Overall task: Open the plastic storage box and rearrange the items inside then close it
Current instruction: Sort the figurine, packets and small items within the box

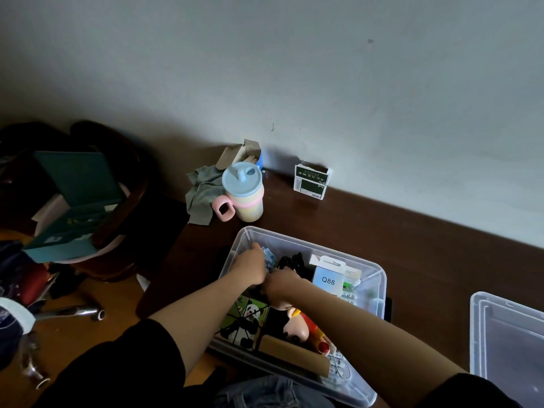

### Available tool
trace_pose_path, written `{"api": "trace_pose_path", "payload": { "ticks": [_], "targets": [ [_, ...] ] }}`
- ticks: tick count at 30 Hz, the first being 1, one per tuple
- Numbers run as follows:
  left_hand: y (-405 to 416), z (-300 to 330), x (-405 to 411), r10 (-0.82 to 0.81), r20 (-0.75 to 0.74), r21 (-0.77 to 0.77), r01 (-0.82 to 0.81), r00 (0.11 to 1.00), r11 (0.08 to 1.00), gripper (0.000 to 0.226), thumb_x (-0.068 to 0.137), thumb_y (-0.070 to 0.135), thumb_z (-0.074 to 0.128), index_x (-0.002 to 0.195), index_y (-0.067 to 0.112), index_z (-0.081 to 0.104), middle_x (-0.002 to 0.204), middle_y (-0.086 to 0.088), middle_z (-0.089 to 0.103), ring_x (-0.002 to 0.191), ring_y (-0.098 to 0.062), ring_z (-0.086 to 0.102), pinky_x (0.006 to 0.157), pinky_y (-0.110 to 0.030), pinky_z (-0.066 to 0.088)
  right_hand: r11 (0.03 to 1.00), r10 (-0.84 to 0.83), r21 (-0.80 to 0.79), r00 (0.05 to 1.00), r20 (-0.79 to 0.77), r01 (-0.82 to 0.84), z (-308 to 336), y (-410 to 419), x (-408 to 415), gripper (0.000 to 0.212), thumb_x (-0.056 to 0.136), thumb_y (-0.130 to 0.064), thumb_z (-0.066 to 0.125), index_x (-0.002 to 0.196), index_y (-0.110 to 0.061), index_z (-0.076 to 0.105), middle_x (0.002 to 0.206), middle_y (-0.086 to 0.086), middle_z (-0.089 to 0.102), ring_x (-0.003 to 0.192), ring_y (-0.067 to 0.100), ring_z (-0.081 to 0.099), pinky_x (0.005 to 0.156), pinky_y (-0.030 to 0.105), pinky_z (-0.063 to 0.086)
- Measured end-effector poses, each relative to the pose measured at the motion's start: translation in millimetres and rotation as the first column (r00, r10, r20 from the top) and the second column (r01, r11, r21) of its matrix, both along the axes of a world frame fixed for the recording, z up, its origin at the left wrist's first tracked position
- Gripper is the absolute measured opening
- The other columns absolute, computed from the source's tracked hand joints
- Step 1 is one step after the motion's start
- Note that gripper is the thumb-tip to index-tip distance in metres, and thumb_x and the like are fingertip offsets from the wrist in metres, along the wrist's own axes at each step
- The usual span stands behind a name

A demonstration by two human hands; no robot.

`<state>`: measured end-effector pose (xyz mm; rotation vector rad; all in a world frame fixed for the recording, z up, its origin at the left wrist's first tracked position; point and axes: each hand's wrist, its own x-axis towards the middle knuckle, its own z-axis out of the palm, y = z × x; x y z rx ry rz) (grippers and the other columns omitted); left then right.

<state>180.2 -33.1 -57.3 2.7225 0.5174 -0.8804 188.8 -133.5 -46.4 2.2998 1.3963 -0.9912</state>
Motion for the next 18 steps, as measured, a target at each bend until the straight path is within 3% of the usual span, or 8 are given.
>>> {"api": "trace_pose_path", "payload": {
  "ticks": [4, 6, 9, 12, 16, 18],
  "targets": [
    [4.7, -1.2, -6.2, -0.058, 0.048, -0.064, 0.061, 0.997, 0.996, 0.049, 0.089, 0.009, 0.055, 0.131, 0.004, 0.03, 0.121, -0.019, 0.059, 0.109, -0.032, 0.059, 0.075, -0.036, 0.042, 1.0, 0.005, -0.01, 1.0, -0.018, -0.005, 1.1, -1.0, -0.1, 0.028, 0.091, -0.005, 0.048, 0.118, -0.006, 0.057, 0.117, 0.012, 0.058, 0.108, 0.03, 0.053, 0.08, 0.036, 0.043],
    [5.8, -0.5, -9.6, -0.062, 0.054, -0.087, 0.067, 0.997, 0.994, 0.041, 0.088, 0.007, 0.054, 0.122, 0.008, 0.033, 0.117, -0.018, 0.06, 0.105, -0.032, 0.06, 0.071, -0.035, 0.041, 1.0, 0.012, -0.011, 1.0, -0.025, -0.012, 1.0, -1.7, -0.1, 0.027, 0.091, -0.004, 0.048, 0.116, -0.007, 0.059, 0.114, 0.011, 0.059, 0.106, 0.03, 0.054, 0.077, 0.036, 0.042],
    [4.3, -3.0, -3.8, 0.03, 0.021, -0.114, -0.027, 0.999, 0.993, 0.045, 0.09, 0.007, 0.053, 0.13, 0.004, 0.033, 0.124, -0.019, 0.056, 0.112, -0.031, 0.057, 0.078, -0.034, 0.044, 1.0, 0.007, -0.001, 1.0, -0.022, -0.007, 0.4, -2.5, -1.4, 0.026, 0.09, -0.005, 0.048, 0.114, -0.006, 0.06, 0.114, 0.011, 0.06, 0.103, 0.03, 0.055, 0.076, 0.036, 0.043],
    [1.3, -8.4, 1.1, 0.249, -0.049, -0.239, -0.253, 0.967, 0.937, 0.042, 0.095, 0.013, 0.046, 0.134, 0.001, 0.036, 0.129, -0.019, 0.054, 0.116, -0.03, 0.054, 0.093, -0.035, 0.044, 1.0, -0.007, 0.014, 0.999, -0.031, 0.008, -0.6, -3.4, -1.2, 0.03, 0.09, -0.005, 0.049, 0.118, -0.006, 0.059, 0.12, 0.012, 0.057, 0.11, 0.031, 0.052, 0.082, 0.038, 0.045],
    [-5.8, -16.8, -5.0, 0.443, -0.087, -0.345, -0.444, 0.892, 0.827, 0.038, 0.092, 0.024, 0.053, 0.124, 0.005, 0.049, 0.121, -0.015, 0.06, 0.11, -0.03, 0.057, 0.093, -0.036, 0.045, 1.0, -0.011, 0.009, 0.999, -0.053, 0.012, -2.4, -4.3, 0.1, 0.034, 0.09, -0.006, 0.049, 0.123, -0.007, 0.058, 0.121, 0.012, 0.056, 0.114, 0.03, 0.049, 0.086, 0.038, 0.046],
    [-6.6, -18.2, -4.2, 0.492, -0.087, -0.353, -0.489, 0.866, 0.798, 0.033, 0.093, 0.019, 0.052, 0.121, 0.001, 0.052, 0.12, -0.018, 0.061, 0.11, -0.033, 0.058, 0.093, -0.038, 0.045, 1.0, -0.003, 0.016, 0.999, -0.049, 0.004, -3.0, -4.1, 0.2, 0.033, 0.091, -0.006, 0.049, 0.122, -0.008, 0.059, 0.123, 0.012, 0.055, 0.119, 0.03, 0.046, 0.088, 0.039, 0.046]
  ]
}}
